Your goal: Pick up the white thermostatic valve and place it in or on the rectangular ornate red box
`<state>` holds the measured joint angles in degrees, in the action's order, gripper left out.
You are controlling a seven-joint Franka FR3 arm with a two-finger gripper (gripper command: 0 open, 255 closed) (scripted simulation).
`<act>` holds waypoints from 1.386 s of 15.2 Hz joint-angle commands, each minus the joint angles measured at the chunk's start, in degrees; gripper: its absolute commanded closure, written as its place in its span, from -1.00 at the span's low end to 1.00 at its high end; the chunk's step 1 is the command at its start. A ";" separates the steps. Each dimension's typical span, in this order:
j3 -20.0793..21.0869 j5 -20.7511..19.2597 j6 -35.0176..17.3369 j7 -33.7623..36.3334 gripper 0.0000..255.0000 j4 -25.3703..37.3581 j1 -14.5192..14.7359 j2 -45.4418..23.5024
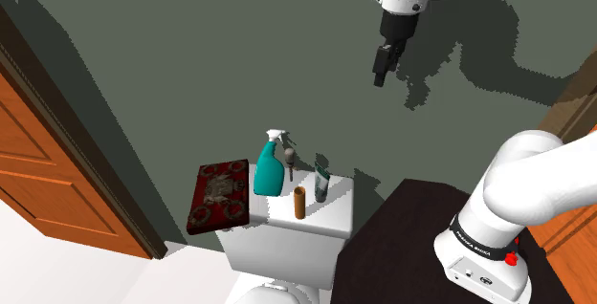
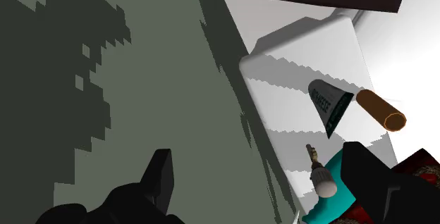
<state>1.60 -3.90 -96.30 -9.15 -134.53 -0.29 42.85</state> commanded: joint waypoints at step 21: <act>2.65 6.27 -39.57 -1.78 -1.00 -8.65 5.92 -29.69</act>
<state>4.02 2.01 -133.93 -10.79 -143.57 5.28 15.30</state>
